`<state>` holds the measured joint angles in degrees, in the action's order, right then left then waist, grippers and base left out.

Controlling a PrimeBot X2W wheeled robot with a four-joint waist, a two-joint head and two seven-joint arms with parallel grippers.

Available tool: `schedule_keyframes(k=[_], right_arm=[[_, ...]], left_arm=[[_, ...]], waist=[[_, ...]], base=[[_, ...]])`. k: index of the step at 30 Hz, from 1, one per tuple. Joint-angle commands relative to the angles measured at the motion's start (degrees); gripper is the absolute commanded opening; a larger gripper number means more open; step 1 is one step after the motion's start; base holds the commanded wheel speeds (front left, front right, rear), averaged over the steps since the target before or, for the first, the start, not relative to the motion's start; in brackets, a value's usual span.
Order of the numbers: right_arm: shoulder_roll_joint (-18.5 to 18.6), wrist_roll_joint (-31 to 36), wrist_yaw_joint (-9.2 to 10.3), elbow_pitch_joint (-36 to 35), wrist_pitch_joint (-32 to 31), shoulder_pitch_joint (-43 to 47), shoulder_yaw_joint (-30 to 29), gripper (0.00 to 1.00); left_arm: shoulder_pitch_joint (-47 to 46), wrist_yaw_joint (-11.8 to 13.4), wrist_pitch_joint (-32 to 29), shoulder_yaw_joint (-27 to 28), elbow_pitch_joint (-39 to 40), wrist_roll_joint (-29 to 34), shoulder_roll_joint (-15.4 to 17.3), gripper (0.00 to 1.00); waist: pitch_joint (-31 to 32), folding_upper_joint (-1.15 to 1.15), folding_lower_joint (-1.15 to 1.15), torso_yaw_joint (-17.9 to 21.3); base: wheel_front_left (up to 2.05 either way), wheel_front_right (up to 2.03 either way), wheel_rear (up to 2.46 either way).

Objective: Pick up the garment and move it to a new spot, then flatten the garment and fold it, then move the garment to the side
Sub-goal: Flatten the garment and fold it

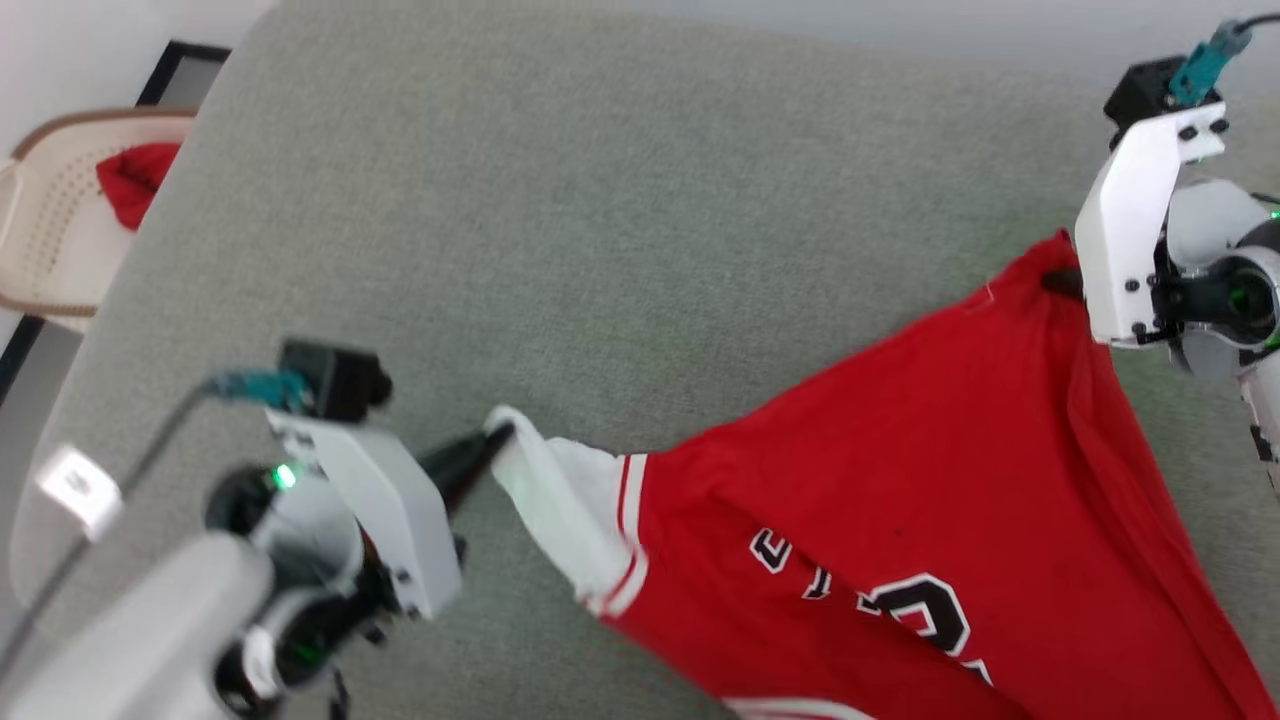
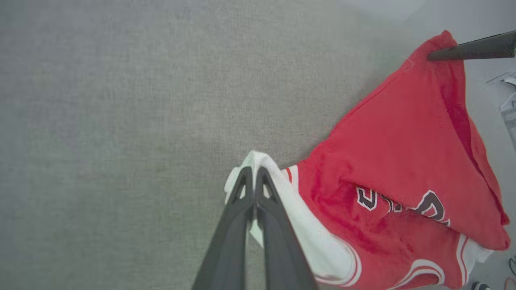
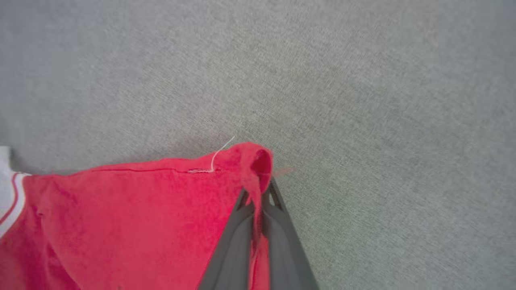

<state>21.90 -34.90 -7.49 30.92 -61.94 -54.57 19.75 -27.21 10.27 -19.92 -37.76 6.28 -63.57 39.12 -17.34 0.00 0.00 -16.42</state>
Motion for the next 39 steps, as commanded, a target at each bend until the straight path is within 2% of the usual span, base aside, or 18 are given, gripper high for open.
schedule_keyframes(k=[1, 3, 6, 10, 17, 19, 24, 29, 33, 39], right_arm=[[-0.44, -0.49, 0.0, -0.51, 0.57, -0.82, -0.36, 0.0], [-0.52, -0.62, 0.0, -0.78, 1.21, -1.41, -0.65, 0.0], [-1.45, -1.37, 0.0, -1.63, 3.99, -2.77, -1.9, 0.0], [-2.07, -0.24, 0.0, -2.31, 7.38, -4.75, -2.48, 0.0], [-2.92, 4.49, 0.0, -1.83, 16.29, -9.51, -3.71, 0.0], [-3.31, 5.11, 0.0, -1.52, 17.81, -10.25, -4.08, 0.0], [-5.01, 8.38, 0.0, 1.1, 25.07, -13.71, -4.18, 0.0], [-5.94, 9.26, 0.0, 3.94, 30.75, -16.87, -3.23, 0.0], [-6.48, 8.6, 0.0, 5.62, 33.57, -19.15, -2.03, 0.0], [-6.73, 6.88, 0.0, 7.09, 35.13, -22.55, -0.76, 0.0]], left_arm=[[-2.61, -0.01, -1.79, 0.54, 0.05, 0.66, 1.43, 0.0], [-4.11, 0.02, -3.13, 0.65, -0.07, 0.94, 2.23, 0.0], [-11.17, -1.11, -8.4, 1.32, -1.73, 1.22, 4.38, 0.0], [-18.89, -2.98, -12.61, 2.02, -5.96, 1.75, 5.44, 0.0], [-33.53, -7.86, -16.07, 1.65, -16.59, 5.8, 4.54, 0.0], [-35.53, -8.44, -16.06, 1.73, -18.23, 6.36, 4.25, 0.0], [-44.27, -11.37, -14.49, 1.59, -26.43, 9.69, 2.38, 0.0], [-51.98, -13.52, -10.0, 1.63, -34.33, 13.03, -0.32, 0.0], [-56.77, -14.89, -5.64, 1.59, -39.6, 14.98, -2.61, 0.0], [-62.55, -16.34, -1.21, 1.16, -45.81, 16.68, -4.22, 0.0]], waist=[[2.5, 0.0, 0.0, 2.03], [3.07, 0.0, 0.0, 2.42], [5.55, 0.0, 0.0, 3.96], [7.59, 0.0, 0.0, 5.55], [9.62, 0.0, 0.0, 8.16], [9.81, 0.0, 0.0, 8.55], [11.05, 0.0, 0.0, 10.34], [12.02, 0.0, 0.0, 11.6], [12.27, 0.0, 0.0, 12.37], [10.59, 0.0, 0.0, 13.63]], base=[[0.0, 0.0, 0.0], [0.0, 0.0, 0.0], [0.0, 0.0, 0.0], [0.0, 0.0, 0.0], [0.0, 0.0, 0.0], [0.0, 0.0, 0.0], [0.0, 0.0, 0.0], [0.0, 0.0, 0.0], [0.0, 0.0, 0.0], [0.0, 0.0, 0.0]])
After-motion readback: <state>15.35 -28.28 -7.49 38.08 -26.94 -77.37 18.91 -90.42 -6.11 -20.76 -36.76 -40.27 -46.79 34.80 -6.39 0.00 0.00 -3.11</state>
